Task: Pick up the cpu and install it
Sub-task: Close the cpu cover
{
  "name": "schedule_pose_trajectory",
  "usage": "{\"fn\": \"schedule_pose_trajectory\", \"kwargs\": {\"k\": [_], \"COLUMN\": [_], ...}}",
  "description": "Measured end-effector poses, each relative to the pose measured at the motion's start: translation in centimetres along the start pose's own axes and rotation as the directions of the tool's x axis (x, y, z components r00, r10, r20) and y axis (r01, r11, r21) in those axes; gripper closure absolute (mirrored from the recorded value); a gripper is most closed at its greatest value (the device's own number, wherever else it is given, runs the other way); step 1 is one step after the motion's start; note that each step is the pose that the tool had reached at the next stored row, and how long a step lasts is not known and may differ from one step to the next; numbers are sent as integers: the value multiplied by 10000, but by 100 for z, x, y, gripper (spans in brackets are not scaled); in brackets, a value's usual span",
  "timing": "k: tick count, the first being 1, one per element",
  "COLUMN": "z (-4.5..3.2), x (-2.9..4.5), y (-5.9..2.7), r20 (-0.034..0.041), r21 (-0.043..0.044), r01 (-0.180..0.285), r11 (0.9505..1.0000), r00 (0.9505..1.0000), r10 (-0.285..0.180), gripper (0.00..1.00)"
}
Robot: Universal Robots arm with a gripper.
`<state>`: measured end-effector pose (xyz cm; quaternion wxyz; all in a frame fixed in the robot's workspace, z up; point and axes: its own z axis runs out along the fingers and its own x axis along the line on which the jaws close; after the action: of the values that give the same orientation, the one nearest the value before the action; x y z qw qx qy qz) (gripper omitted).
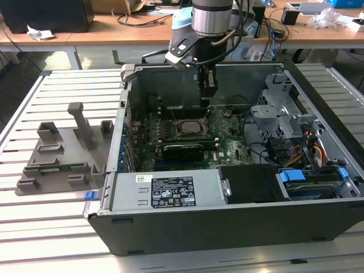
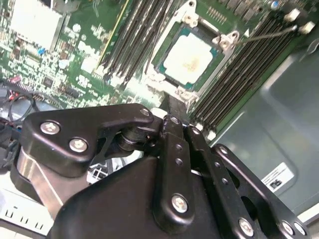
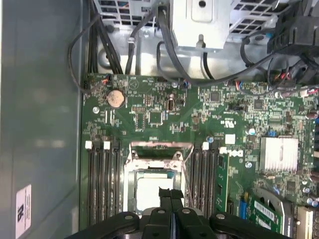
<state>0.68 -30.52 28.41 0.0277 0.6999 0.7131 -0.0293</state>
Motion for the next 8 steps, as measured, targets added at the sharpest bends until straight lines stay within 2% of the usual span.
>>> {"fn": "schedule_pose_trajectory", "kwargs": {"k": [3,8], "z": [1,3], "x": [-3,-4], "y": [156,325], "r20": [10,45], "r21": [-1,12], "r01": [2,1], "r11": [10000,10000], "r00": [10000,10000], "r10": [-2,-1], "gripper": [89,89]}}
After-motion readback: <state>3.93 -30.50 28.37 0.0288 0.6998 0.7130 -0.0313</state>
